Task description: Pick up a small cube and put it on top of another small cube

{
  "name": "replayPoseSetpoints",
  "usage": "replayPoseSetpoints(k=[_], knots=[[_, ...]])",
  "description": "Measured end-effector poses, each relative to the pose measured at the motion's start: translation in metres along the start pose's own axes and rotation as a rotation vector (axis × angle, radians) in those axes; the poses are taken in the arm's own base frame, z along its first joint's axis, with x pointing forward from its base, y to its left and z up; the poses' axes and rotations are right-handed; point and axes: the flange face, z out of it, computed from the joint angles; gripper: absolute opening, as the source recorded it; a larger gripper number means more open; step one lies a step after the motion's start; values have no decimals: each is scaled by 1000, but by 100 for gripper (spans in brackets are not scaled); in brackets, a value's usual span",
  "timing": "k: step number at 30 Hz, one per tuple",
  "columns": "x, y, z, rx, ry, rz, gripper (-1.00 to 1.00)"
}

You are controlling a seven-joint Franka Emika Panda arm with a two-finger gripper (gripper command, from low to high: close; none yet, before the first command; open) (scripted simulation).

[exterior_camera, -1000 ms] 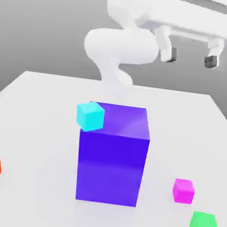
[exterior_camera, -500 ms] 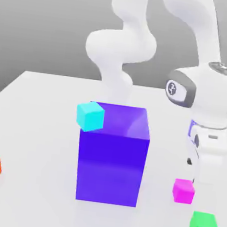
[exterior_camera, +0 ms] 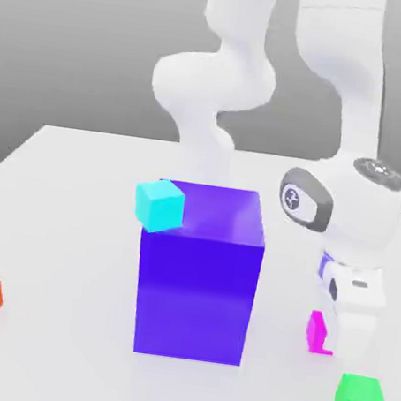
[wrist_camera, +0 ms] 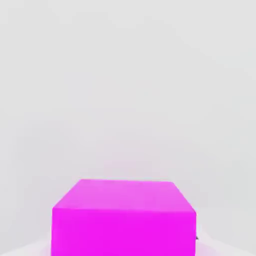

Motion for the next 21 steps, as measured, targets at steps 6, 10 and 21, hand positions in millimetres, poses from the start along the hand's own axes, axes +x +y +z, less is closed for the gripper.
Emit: replayPoseSetpoints(k=[6,10,21], knots=[[12,7,-34,2,0,-117,-100],[30,17,-42,2,0,-270,-100],[77,47,-65,2,0,-700,-100]])
